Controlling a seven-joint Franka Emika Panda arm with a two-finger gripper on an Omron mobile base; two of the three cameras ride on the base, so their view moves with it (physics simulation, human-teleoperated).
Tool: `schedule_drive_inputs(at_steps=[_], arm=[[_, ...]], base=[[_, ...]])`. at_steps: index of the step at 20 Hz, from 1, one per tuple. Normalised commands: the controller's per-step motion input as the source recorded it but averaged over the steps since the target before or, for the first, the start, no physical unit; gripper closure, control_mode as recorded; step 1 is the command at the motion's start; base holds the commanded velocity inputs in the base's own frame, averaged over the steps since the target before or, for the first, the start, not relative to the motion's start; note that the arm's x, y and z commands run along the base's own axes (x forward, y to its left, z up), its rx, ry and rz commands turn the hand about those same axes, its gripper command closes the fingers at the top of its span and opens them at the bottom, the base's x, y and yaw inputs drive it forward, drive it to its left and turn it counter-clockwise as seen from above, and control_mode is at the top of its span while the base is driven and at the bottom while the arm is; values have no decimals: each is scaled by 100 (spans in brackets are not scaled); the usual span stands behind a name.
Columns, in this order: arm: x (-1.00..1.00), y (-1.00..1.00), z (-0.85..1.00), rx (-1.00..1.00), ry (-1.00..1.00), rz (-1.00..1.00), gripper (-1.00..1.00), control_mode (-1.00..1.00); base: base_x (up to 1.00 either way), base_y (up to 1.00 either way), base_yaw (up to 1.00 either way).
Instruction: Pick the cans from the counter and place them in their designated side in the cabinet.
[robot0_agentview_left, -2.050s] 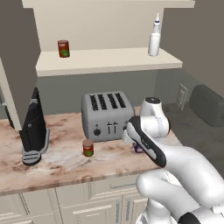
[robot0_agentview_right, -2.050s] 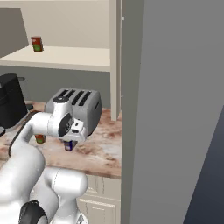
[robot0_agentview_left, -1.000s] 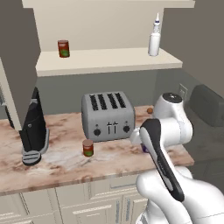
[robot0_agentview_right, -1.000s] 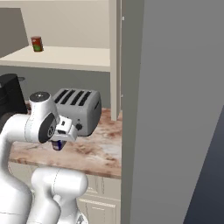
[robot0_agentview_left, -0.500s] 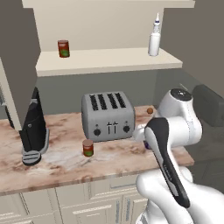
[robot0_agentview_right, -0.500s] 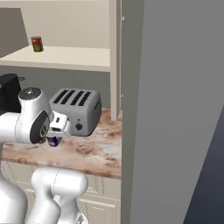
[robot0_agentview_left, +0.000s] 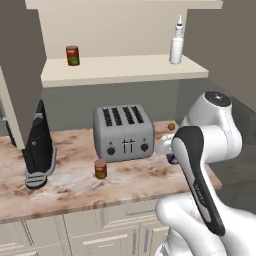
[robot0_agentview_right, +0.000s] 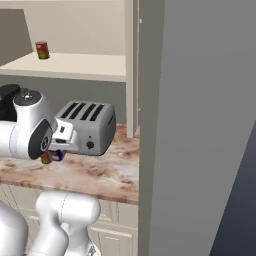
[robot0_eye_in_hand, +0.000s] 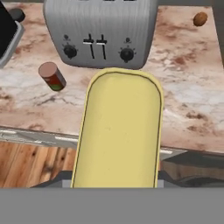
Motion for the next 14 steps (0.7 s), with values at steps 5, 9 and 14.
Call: schedule_drive_inputs(at_steps=[5, 9, 14], arm=[[-13, 1, 35, 0, -4, 5, 100, -100], [-15, 3, 22, 0, -5, 4, 100, -100], [-15, 0, 26, 0, -7, 5, 100, -100]], base=[[0, 0, 0], [0, 0, 0], [0, 0, 0]])
